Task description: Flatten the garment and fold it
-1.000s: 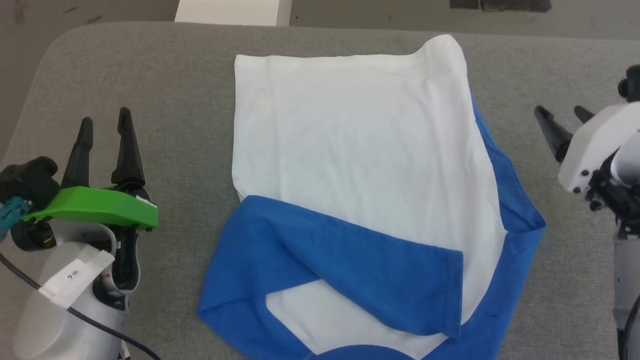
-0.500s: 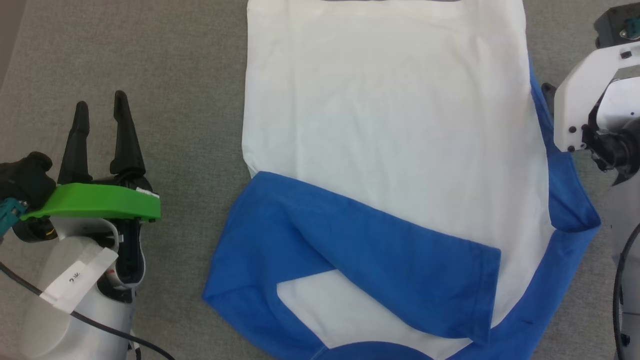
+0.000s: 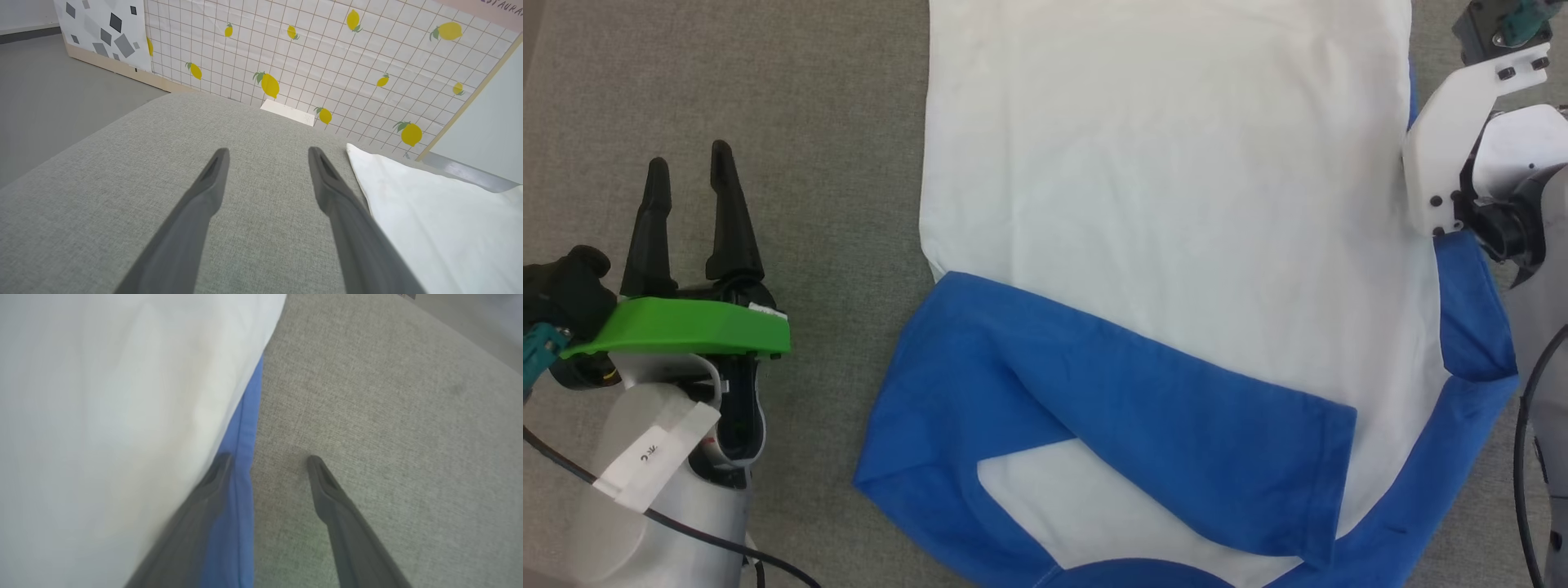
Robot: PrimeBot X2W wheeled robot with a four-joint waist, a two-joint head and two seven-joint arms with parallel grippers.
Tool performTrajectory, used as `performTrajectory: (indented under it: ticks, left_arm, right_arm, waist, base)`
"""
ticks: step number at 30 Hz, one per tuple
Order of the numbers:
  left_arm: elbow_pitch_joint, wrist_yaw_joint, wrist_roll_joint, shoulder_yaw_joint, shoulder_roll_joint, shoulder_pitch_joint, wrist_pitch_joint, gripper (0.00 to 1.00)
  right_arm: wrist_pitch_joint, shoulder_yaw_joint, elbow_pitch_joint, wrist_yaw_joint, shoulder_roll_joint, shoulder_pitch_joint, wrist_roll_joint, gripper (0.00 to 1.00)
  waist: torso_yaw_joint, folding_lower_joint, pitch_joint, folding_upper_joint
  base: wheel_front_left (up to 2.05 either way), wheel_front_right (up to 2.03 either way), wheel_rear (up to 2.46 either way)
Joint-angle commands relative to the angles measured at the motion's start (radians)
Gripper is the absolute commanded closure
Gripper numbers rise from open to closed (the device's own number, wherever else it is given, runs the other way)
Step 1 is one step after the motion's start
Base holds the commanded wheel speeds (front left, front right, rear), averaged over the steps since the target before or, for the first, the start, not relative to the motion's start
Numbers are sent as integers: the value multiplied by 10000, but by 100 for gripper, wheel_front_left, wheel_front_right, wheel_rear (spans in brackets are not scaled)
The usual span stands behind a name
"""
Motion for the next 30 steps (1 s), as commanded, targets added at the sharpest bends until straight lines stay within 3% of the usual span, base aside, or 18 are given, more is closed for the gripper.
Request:
performTrajectory:
  ticks: [1,18,30]
  left_arm:
    - [26,-61,80,29,-44,-162,-75,0]
    - [350,-191,126,188,-74,66,-70,0]
    - [249,-58,71,202,34,610,67,0]
  right_arm:
    - [322,204,393,-7,69,404,135,100]
    - [-468,-1980,-680,-7,72,674,485,100]
    - [-323,-4625,-1818,-7,136,2219,319,100]
  waist:
    - [-6,0,1,68]
    - [-388,0,-678,68]
    - [-847,0,-1752,68]
  base:
    - [0,0,0]
    - [0,0,0]
    - [0,0,0]
